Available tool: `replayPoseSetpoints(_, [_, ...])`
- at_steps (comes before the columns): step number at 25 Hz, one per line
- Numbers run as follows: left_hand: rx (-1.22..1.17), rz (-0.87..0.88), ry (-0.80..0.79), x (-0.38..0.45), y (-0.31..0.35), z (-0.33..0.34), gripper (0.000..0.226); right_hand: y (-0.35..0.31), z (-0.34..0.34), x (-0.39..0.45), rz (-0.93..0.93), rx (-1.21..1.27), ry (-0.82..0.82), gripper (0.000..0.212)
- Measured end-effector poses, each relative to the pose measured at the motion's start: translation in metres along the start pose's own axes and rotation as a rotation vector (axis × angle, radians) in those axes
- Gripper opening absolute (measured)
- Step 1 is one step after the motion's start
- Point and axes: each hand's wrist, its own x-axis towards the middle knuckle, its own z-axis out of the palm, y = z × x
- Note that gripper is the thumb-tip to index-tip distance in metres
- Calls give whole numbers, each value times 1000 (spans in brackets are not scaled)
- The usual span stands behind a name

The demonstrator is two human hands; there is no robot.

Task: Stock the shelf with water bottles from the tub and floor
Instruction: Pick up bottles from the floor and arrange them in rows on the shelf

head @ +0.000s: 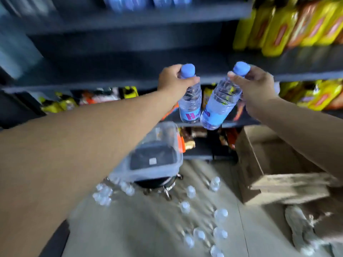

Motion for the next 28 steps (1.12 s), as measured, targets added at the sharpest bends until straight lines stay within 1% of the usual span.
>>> replayPoseSetpoints(3, [-18,-6,41,18,83,-78,36,-111,30,-9,-142,12,-106,14])
replayPoseSetpoints(6, [-28,-44,81,33,138,-167,61,-205,74,-23,-232,-5,-261,12])
replayPoseSetpoints(7, [-31,-41,91,36,150,-196,64,-228,90,-27,-234,-18,-317,10])
replayPoseSetpoints(9, [-31,-15,122,39,170,-256,54,-270,125,-36,-202,-54,-413,8])
replayPoseSetpoints(10, [-27,2,134,40,178,-288,48,-288,146,-42,-177,-76,-444,11])
replayPoseSetpoints(11, [-22,22,146,43,186,-319,43,-304,166,-45,-158,-86,-459,12])
replayPoseSetpoints(13, [-4,64,159,50,202,-378,42,-334,210,-52,-161,-77,-461,8])
replayPoseSetpoints(15, [13,95,171,59,213,-425,45,-355,251,-54,-189,-59,-438,5])
replayPoseSetpoints(18, [12,119,154,71,216,-476,45,-379,297,-48,-203,-158,-389,12])
replayPoseSetpoints(21, [-63,142,84,87,202,-515,43,-396,333,-26,-187,-225,-428,12])
replayPoseSetpoints(25, [-128,113,65,130,165,-535,38,-393,372,16,-213,-307,-446,9])
replayPoseSetpoints(28, [-77,66,57,195,131,-536,39,-380,403,66,-225,-307,-413,14])
